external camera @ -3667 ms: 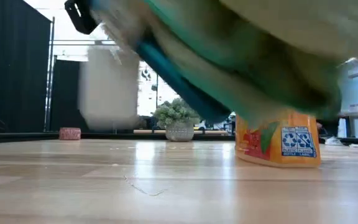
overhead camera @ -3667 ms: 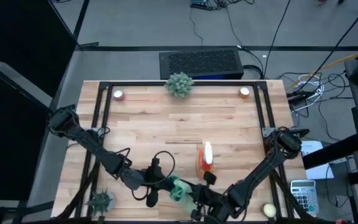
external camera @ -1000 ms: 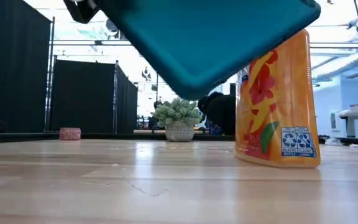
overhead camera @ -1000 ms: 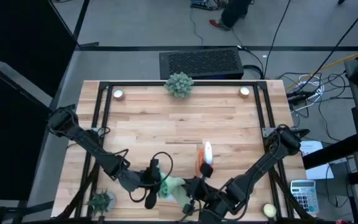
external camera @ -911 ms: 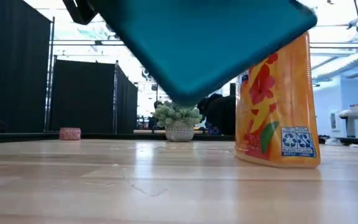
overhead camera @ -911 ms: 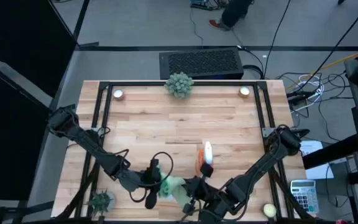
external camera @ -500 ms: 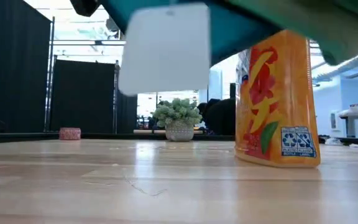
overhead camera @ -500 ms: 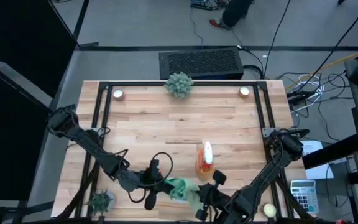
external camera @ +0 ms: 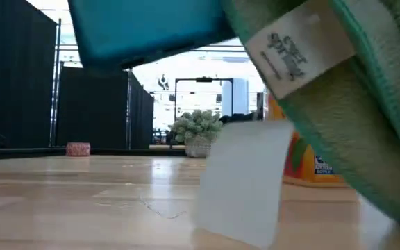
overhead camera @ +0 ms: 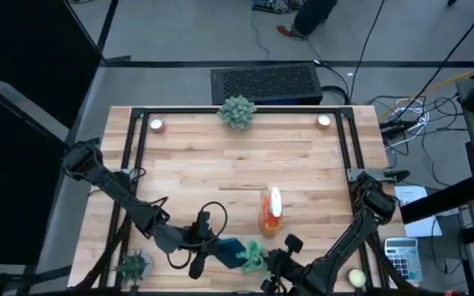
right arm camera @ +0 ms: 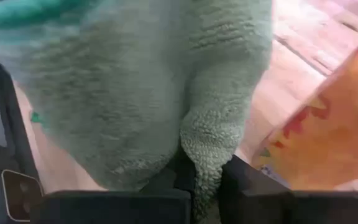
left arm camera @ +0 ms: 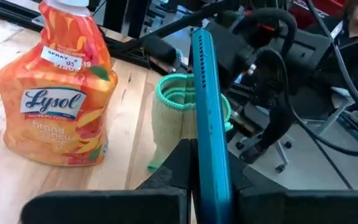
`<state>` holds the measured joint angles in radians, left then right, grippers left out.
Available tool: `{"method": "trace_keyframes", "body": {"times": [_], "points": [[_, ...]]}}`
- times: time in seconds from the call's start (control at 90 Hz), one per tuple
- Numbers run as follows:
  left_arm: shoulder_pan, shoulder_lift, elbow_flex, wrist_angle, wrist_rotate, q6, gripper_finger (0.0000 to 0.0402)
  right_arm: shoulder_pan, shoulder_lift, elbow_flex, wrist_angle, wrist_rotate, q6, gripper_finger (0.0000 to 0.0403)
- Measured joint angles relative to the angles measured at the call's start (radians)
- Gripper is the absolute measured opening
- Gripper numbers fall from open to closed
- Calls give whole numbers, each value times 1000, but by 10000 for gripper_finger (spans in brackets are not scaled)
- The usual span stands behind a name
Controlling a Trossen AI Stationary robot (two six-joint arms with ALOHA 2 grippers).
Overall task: Apply microfiber cloth
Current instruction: Wipe the back of the cellphone with a microfiber cloth
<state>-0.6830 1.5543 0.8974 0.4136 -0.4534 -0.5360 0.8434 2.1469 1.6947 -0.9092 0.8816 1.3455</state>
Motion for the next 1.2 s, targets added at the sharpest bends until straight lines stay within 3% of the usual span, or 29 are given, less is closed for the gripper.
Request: {"method": "trace_keyframes", "body": {"times": [0.3,0.422,0.767,1.011,1.2], "points": [[-4,-3,0,31,13,-7,9,-52,0,-1,330,6,-341,9],[-7,-3,0,29,14,-7,9,-54,0,-1,369,2,-404,9],[-5,0,0,12,-16,3,9,-38,0,2,187,-57,-251,9],[-1,0,1,-55,-24,-4,9,-17,0,2,12,-220,-101,9],[0,-2,1,-94,-21,-6,9,-2,-2,2,-18,-377,-92,9]]}}
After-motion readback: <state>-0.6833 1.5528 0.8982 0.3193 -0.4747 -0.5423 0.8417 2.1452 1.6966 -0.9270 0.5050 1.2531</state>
